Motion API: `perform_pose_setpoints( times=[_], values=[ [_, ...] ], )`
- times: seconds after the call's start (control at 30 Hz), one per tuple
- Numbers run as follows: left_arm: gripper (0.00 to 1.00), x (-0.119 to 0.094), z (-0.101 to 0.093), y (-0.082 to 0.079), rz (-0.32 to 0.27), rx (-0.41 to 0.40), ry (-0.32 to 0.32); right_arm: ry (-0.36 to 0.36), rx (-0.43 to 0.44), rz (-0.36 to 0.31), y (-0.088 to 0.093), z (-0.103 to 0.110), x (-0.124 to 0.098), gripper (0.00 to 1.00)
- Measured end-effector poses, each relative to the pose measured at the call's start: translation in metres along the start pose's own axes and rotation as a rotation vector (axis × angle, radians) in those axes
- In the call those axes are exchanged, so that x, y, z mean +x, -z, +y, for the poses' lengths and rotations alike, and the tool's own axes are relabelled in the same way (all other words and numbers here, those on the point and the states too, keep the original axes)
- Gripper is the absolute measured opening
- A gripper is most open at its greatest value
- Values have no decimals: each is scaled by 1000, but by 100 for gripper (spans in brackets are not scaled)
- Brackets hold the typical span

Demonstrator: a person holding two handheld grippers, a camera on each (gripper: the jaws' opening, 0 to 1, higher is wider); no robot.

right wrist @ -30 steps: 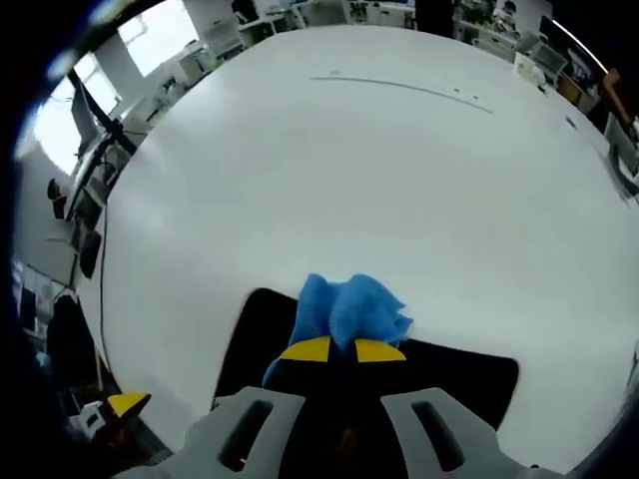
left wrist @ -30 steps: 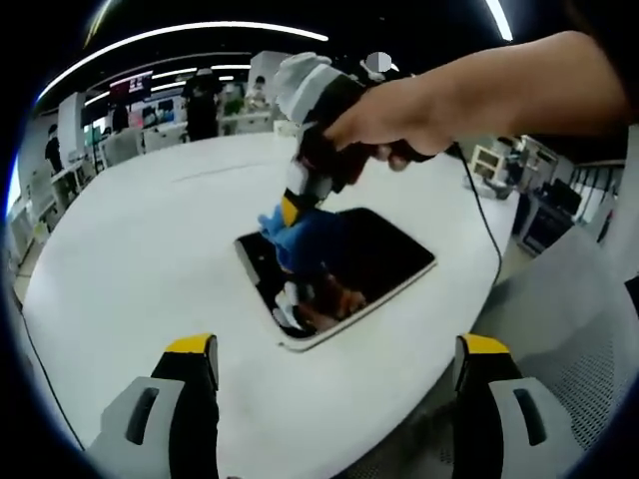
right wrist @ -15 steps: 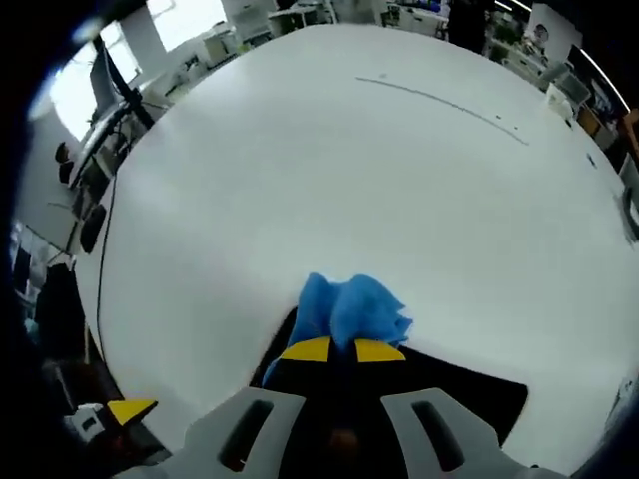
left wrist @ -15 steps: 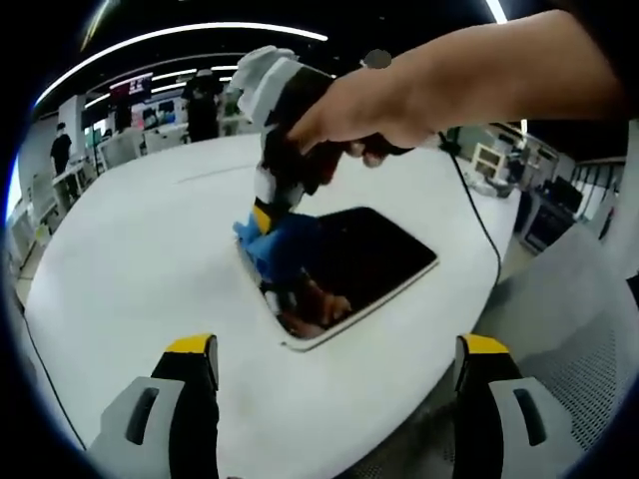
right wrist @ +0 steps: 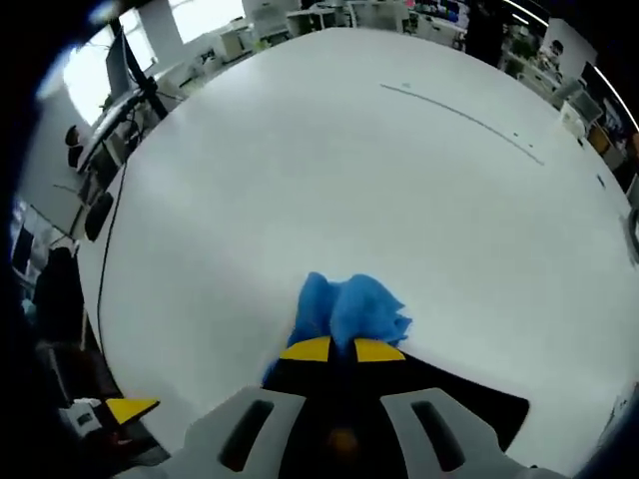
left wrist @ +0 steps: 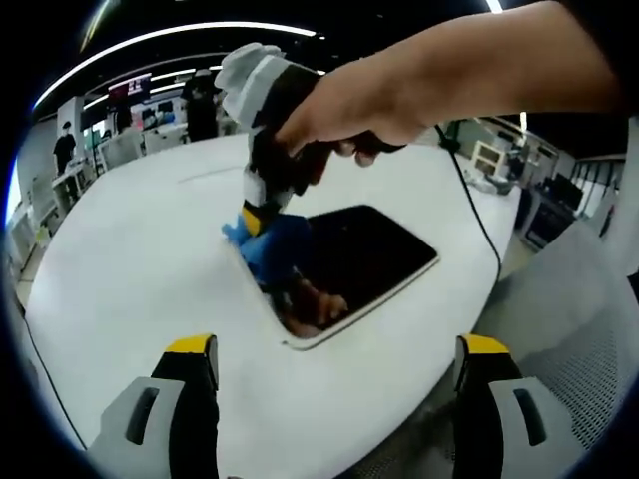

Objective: Wipe the mirror surface with the cleaning cloth until all visible marks leave the cleaned area.

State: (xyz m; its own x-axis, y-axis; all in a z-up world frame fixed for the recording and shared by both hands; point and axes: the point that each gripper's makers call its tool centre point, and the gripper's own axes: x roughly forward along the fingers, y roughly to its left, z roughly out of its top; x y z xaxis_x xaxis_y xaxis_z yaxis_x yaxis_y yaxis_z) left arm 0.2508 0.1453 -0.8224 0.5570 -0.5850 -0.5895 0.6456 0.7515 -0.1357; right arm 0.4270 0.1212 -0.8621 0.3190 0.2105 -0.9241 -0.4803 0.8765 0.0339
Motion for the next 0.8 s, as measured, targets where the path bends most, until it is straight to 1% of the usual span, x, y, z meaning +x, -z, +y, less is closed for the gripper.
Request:
perform_pose_setpoints(
  times=[0.17,0.43,0.53,0.67,0.8],
  values=[
    [99,-1,1,-2,-7,6,-7,0,3,-20,3,2,-3,1],
    [99,-2,3,-2,-7,3,-17,-5,-11,-20,11,11,-9,1],
    [99,-2,2,-2,-8,7,-16,-11,-13,-22,15,14,-13,1],
    [99,-2,2,-2,-6,6,-15,-19,-22,-26,17,17,-11,1],
    [99,-2,2,-2,-6,9,-14,-24,-27,-21,24,23,-16,1]
  ],
)
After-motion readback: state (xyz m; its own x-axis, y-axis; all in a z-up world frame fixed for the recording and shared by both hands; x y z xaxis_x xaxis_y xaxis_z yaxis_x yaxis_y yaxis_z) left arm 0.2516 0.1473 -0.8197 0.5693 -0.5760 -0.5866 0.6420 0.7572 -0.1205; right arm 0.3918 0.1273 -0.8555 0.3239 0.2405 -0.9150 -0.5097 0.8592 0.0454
